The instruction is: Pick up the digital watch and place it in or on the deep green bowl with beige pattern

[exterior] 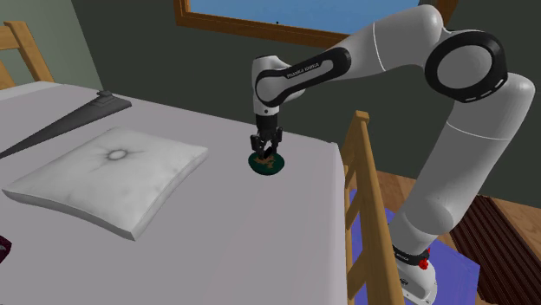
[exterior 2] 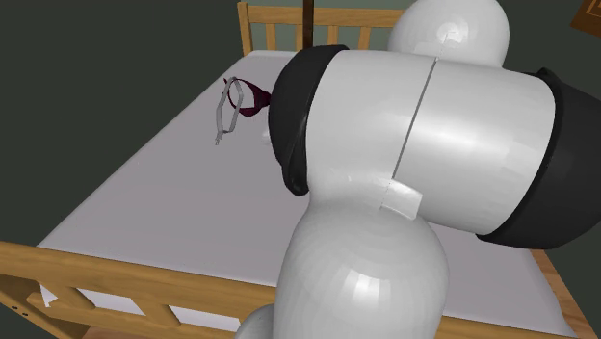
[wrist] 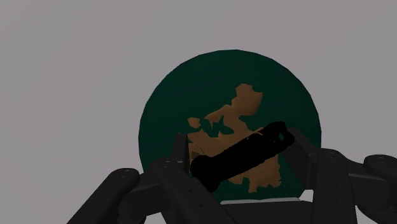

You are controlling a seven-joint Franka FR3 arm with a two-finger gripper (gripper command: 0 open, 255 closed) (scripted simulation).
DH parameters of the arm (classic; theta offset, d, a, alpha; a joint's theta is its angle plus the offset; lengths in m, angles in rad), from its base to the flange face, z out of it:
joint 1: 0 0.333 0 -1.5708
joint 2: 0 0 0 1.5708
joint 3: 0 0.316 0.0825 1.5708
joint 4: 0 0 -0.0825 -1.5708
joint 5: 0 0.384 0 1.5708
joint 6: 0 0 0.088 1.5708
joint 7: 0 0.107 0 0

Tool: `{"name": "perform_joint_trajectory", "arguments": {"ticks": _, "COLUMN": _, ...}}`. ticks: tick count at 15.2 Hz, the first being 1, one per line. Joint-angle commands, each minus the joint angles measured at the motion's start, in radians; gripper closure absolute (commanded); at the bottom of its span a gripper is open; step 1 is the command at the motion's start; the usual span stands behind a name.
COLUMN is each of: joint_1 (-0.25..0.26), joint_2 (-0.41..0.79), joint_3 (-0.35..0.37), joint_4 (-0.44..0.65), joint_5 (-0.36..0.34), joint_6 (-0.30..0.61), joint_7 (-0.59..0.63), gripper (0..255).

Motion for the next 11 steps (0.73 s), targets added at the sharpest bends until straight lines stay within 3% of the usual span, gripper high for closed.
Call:
{"name": "perform_joint_trajectory", "arguments": {"ticks": 1, "joint_1": 0.0, "joint_2": 0.002, "joint_3": 0.0, "joint_4": 0.0, "joint_5": 0.0, "joint_6": 0.002, "joint_7": 0.0, "gripper": 255}}
{"name": "perform_joint_trajectory", "arguments": {"ticks": 5, "joint_1": 0.0, "joint_2": 0.002, "joint_3": 0.0, "joint_4": 0.0, "joint_5": 0.0, "joint_6": 0.002, "joint_7": 0.0, "gripper": 255}}
{"name": "perform_joint_trajectory", "arguments": {"ticks": 6, "joint_1": 0.0, "joint_2": 0.002, "joint_3": 0.0, "joint_4": 0.0, "joint_5": 0.0, "joint_6": 0.002, "joint_7": 0.0, "gripper": 0}}
{"name": "perform_joint_trajectory", "arguments": {"ticks": 11, "joint_1": 0.0, "joint_2": 0.002, "joint_3": 0.0, "joint_4": 0.0, "joint_5": 0.0, "joint_6": 0.002, "joint_7": 0.0, "gripper": 0}}
